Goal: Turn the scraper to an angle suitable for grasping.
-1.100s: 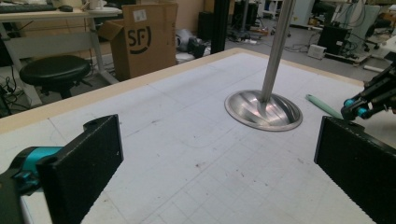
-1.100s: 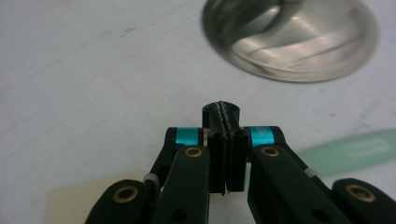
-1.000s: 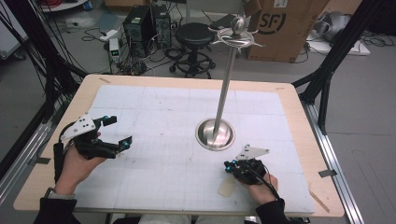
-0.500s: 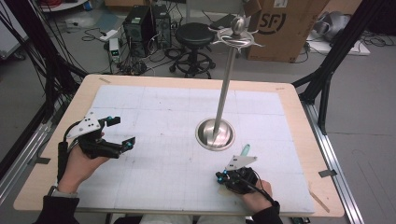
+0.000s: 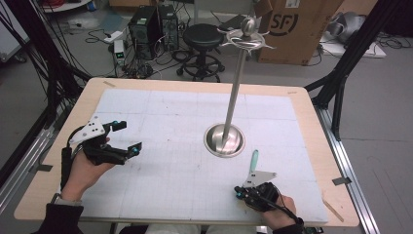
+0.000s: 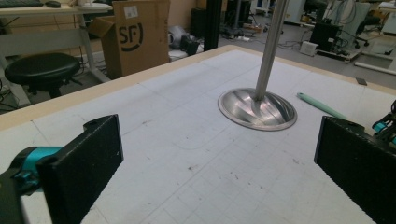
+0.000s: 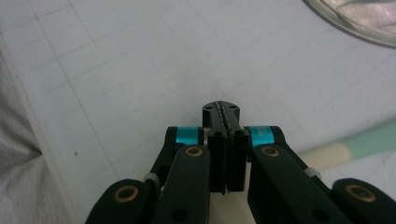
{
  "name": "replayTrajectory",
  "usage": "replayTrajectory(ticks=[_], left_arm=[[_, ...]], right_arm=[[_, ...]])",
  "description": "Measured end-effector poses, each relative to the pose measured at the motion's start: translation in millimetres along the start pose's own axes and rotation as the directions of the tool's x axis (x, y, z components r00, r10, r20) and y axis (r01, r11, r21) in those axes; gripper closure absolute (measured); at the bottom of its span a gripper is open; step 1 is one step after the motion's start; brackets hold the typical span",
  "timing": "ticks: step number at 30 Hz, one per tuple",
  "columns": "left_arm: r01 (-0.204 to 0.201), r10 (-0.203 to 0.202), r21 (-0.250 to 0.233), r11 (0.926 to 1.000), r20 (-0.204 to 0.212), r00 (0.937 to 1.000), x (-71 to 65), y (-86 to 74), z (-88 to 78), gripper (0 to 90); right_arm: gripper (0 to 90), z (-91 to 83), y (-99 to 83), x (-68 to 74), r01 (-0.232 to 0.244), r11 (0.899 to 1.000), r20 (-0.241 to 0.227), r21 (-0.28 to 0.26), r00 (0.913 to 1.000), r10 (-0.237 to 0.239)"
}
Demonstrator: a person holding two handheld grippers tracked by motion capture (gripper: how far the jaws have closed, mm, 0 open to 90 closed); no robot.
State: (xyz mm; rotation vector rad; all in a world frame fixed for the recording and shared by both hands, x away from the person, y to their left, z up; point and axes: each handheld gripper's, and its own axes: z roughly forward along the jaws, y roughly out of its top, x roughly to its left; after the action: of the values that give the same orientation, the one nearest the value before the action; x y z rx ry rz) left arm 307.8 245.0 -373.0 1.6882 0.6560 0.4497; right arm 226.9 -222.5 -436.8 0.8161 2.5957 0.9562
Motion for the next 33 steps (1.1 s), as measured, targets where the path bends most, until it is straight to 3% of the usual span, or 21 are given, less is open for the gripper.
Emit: replayTrajectory(ticks=[12, 16, 22, 27, 29, 33], left_arm=[[-0.004, 0.004, 0.007, 1.0000, 0.006, 1.0000, -1.2, -0.6, 1.7, 1.7], [-0.006, 0.006, 0.003, 1.0000, 0.004, 1.0000, -1.2, -0.3, 1.4, 1.7], [-0.005, 0.005, 0.005, 1.0000, 0.003, 1.0000, -1.1, -0.2, 0.8, 1.7], [-0.006, 0.006, 0.001, 1.0000, 0.001, 1.0000, -1.0, 0.2, -0.4, 1.7], [-0.005, 0.005, 0.000, 1.0000, 0.001, 1.0000, -1.2, 0.4, -0.9, 1.7], [-0.008, 0.008, 0.001, 1.0000, -0.004, 1.0000, -2.7, 0.8, -2.7, 1.7]], right_arm=[[90.0, -24.1, -27.0, -23.7, -0.066, 0.998, 0.079, 0.008, 0.9948, 0.065], [90.0, -30.8, -35.9, -35.7, -0.112, 0.994, 0.117, -0.003, 0.9868, 0.111], [90.0, -40.4, -51.0, -54.1, -0.188, 0.982, 0.185, -0.030, 0.9641, 0.190], [90.0, -41.2, -51.9, -56.8, -0.208, 0.978, 0.178, -0.035, 0.9612, 0.211], [90.0, -39.9, -50.8, -59.2, -0.218, 0.974, 0.134, -0.064, 0.9651, 0.225], [90.0, -38.1, -43.7, -67.6, -0.234, 0.966, 0.171, -0.111, 0.9528, 0.251]])
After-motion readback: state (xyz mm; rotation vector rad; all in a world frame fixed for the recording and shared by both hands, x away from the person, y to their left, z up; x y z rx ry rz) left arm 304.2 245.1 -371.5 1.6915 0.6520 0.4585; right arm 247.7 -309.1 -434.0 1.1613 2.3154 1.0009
